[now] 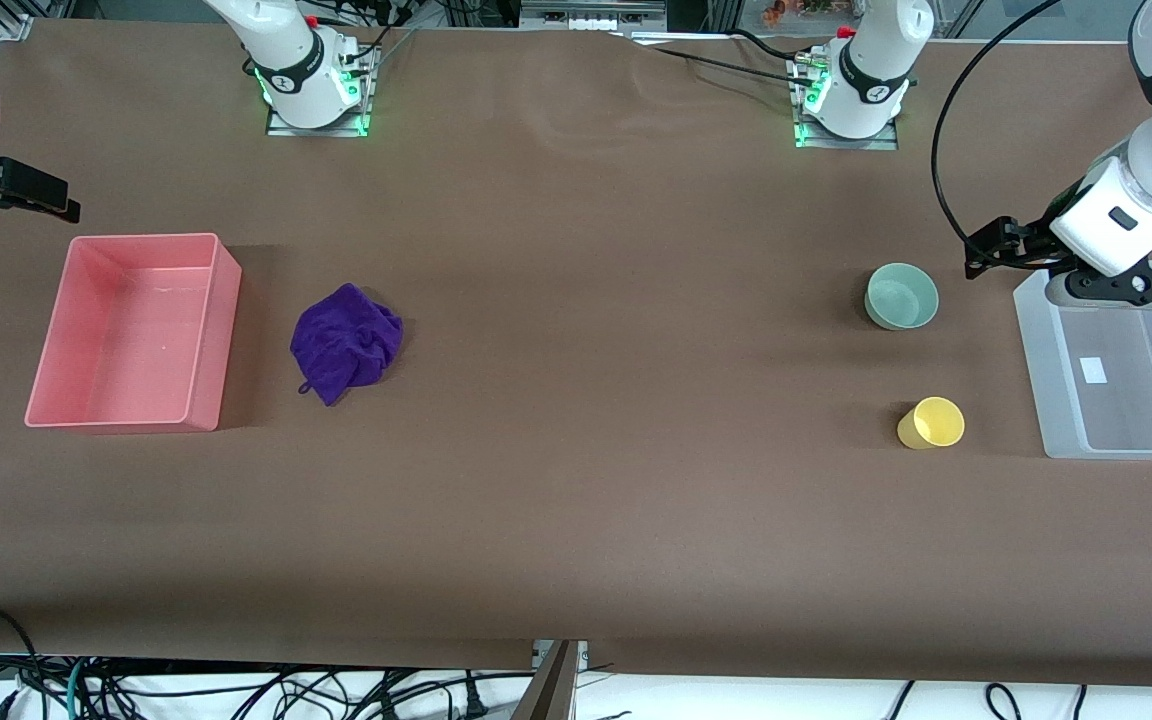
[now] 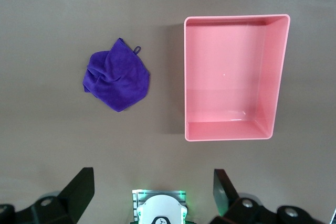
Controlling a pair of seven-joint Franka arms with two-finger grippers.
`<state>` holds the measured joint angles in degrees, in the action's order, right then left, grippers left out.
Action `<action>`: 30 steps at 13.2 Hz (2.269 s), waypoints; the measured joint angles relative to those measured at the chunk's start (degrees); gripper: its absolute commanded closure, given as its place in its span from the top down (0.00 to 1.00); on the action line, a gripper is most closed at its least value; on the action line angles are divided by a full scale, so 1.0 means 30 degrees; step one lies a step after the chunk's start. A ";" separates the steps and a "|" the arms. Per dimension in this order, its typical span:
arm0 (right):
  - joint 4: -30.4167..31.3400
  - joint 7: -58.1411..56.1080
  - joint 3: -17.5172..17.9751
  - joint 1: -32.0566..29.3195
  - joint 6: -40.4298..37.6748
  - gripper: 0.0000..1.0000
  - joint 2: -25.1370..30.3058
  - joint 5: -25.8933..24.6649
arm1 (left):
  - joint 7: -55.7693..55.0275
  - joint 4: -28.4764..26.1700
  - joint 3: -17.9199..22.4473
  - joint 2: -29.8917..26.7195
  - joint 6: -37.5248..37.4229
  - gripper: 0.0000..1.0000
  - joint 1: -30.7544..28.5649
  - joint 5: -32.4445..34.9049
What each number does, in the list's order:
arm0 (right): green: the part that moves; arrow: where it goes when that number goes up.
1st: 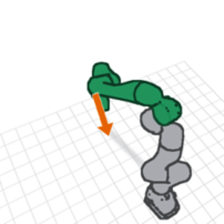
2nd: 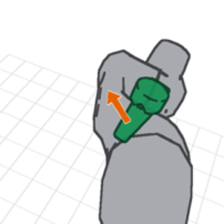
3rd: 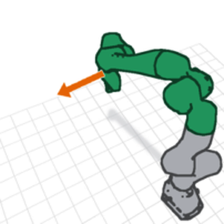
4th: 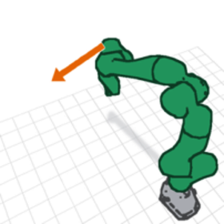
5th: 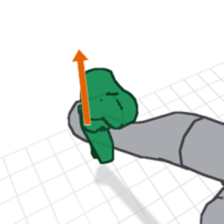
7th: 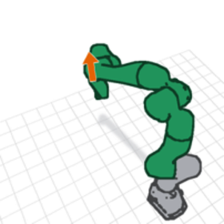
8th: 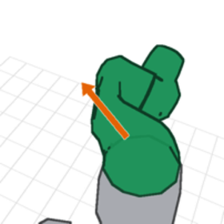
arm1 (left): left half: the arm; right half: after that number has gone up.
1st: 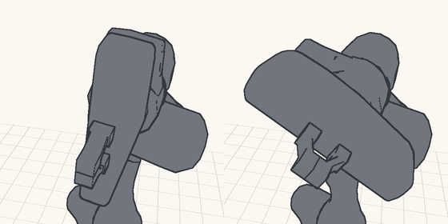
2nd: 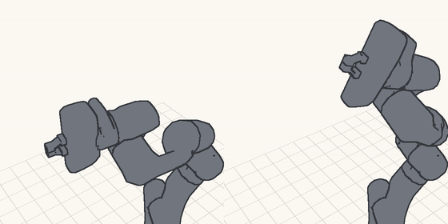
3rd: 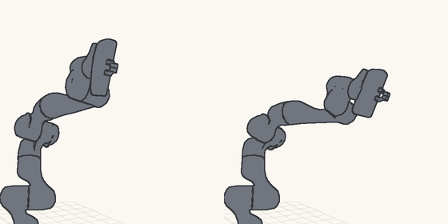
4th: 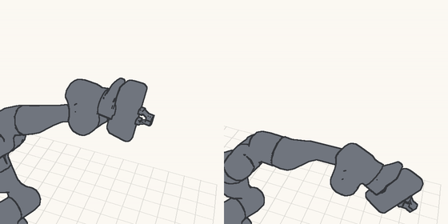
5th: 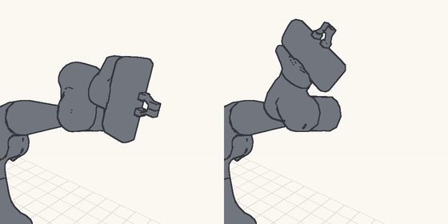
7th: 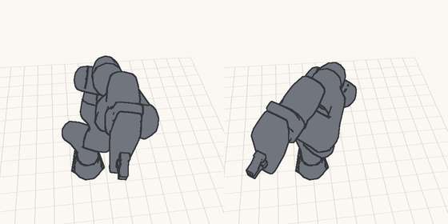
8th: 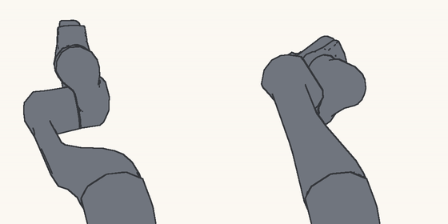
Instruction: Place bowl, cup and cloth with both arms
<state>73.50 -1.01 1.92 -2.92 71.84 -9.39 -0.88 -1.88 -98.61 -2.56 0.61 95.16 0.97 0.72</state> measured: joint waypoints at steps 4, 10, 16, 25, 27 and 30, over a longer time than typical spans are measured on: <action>0.0000 0.0001 -0.0023 -0.0004 0.0000 1.00 0.0000 0.0000 | 0.0001 0.0035 0.0000 0.0008 0.0000 1.00 0.0011 -0.0078; 0.0000 0.0002 -0.0039 -0.0004 0.0029 1.00 -0.0003 0.0000 | 0.0014 0.0029 0.0005 0.0201 -0.0864 1.00 0.0011 -0.0083; 0.0039 0.0002 0.0016 0.0026 0.0615 1.00 -0.0265 0.0003 | 0.3726 -0.0212 0.0183 0.0815 -0.2002 1.00 -0.0667 -0.0080; 0.1209 0.0027 0.0143 0.1633 0.3653 1.00 -0.5069 0.0008 | 0.9169 -0.8338 0.0229 0.1769 0.8319 1.00 -0.1813 0.0703; 0.2496 0.0856 0.0198 0.2145 0.5699 1.00 -0.5431 0.0019 | 0.9547 -1.0669 0.0228 0.1844 1.0347 1.00 -0.1818 0.0736; 0.6109 0.3132 0.1096 0.2328 1.0091 1.00 -0.5470 0.0026 | 1.0241 -1.2522 0.0228 0.2800 1.3487 0.96 -0.1953 0.2265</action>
<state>91.83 8.39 5.20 4.07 102.12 -25.80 -0.80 28.84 -136.17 -1.87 9.01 135.62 -4.89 7.51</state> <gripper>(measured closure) 0.000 0.000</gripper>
